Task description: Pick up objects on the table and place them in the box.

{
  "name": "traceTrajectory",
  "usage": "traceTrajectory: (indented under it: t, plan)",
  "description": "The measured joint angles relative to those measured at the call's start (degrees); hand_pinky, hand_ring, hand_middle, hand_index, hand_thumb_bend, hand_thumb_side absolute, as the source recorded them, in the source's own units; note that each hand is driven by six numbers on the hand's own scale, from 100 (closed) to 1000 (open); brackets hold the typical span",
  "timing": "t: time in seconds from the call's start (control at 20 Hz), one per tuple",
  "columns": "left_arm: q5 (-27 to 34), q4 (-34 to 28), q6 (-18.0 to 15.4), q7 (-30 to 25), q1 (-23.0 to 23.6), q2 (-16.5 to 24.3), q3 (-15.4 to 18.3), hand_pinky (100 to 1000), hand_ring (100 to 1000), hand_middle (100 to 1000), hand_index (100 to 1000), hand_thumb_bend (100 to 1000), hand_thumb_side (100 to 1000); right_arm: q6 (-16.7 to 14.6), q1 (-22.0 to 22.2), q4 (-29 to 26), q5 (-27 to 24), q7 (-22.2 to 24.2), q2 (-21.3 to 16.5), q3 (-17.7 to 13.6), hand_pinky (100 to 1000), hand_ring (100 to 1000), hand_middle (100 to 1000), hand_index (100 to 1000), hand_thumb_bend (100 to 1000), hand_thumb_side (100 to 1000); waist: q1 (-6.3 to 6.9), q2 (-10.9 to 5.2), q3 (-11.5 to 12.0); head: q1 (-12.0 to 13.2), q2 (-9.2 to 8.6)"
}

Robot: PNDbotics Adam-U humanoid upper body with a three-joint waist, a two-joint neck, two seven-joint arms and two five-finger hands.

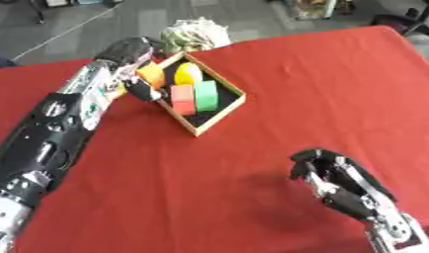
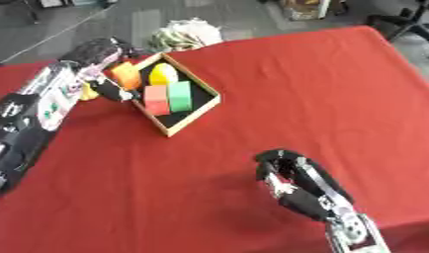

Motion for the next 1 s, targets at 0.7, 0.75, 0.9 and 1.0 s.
traceTrajectory:
  t: [0.7,0.75,0.9,1.0]
  plan:
    - [-1.5,11.1,8.6,-2.9,1.5,4.8,7.5,774,716,754,864,489,199,0.0,0.0,0.0,0.0,0.0,0.0,0.0,731,577,534,716,100,368,0.00,-0.01,0.8,-0.5,0.00]
    - [-1.5,12.4,9.0,-2.0,1.5,4.4,7.8,774,716,755,865,490,205,0.0,0.0,0.0,0.0,0.0,0.0,0.0,731,577,534,716,100,368,0.00,-0.01,0.7,-0.5,0.00]
    - [-1.1,15.3,9.9,0.8,1.6,3.5,8.5,766,708,749,863,453,235,0.0,0.0,0.0,0.0,0.0,0.0,0.0,731,577,534,716,100,368,0.00,-0.01,0.5,-0.5,-0.01]
    - [-0.4,16.7,10.5,2.9,1.6,2.9,9.0,763,704,745,862,432,256,0.0,0.0,0.0,0.0,0.1,0.0,0.0,731,577,534,716,100,365,0.00,0.00,0.4,-0.5,-0.05]
